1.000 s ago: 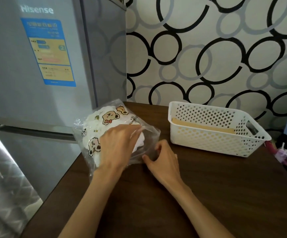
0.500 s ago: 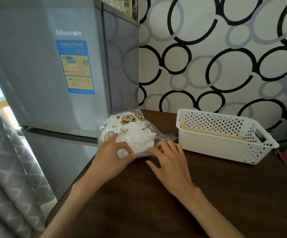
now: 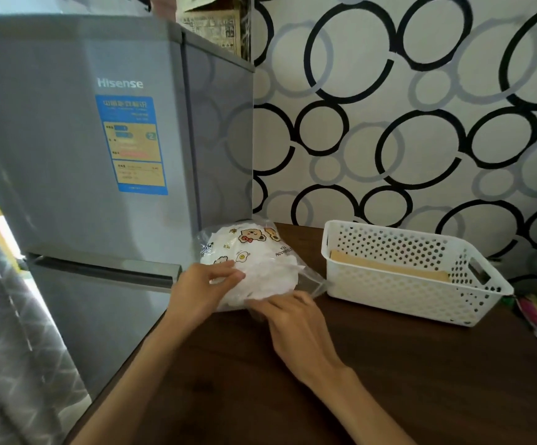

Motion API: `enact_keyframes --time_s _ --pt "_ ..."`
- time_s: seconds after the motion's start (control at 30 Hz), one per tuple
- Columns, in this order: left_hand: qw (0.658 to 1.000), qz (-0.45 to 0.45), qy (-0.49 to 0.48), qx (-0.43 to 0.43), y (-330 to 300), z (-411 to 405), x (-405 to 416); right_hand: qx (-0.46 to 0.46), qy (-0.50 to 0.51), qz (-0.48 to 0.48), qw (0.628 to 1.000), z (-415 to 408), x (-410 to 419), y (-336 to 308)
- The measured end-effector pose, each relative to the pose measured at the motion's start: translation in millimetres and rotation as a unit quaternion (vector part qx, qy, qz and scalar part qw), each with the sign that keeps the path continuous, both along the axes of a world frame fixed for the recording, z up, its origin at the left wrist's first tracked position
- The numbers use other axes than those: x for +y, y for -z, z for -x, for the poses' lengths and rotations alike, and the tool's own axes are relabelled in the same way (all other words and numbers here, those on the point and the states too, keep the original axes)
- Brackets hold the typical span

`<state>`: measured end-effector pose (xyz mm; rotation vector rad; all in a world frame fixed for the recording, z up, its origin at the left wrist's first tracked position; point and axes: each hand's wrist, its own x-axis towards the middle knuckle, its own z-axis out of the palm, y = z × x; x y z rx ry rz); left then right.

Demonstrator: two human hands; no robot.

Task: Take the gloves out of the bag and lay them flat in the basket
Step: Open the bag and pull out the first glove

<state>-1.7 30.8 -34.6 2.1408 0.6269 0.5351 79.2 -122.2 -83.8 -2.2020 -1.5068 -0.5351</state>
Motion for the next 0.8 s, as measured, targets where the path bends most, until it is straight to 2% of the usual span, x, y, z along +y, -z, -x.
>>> enact_keyframes --time_s 0.1,0.17,0.27,0.43,0.53,0.63,0.7,0.8 --pt "0.995 0.063 0.053 0.056 -17.1 -1.9 8.8 -0.019 -0.014 0.022 0.999 0.4 4.3 -1.5" --pt "0.997 0.046 0.037 0.048 -20.6 -5.3 9.5 -0.042 -0.03 0.076 0.996 1.2 6.2 -4.2" --pt "0.998 0.022 -0.034 -0.039 -12.6 -10.0 4.9 -0.015 -0.051 0.142 0.988 2.2 -0.3 -7.9" --pt "0.977 0.015 -0.106 -0.182 1.6 -16.9 -9.5 0.071 -0.055 0.159 0.983 0.7 -18.9 -12.2" --pt "0.971 -0.031 -0.128 -0.201 6.9 -17.4 -13.9 0.092 -0.069 0.165 0.98 9.1 -25.7 -14.7" --pt "0.977 -0.117 -0.1 -0.148 16.3 -12.4 -10.0 0.093 -0.075 0.126 0.985 17.7 -31.1 -15.9" --pt "0.977 -0.158 -0.073 -0.121 19.7 -5.6 -6.2 0.101 -0.019 0.046 0.994 20.4 -31.0 -19.7" --pt "0.975 -0.177 -0.028 -0.132 18.6 5.2 -5.4 0.024 0.08 -0.009 0.996 11.0 -22.4 -15.1"
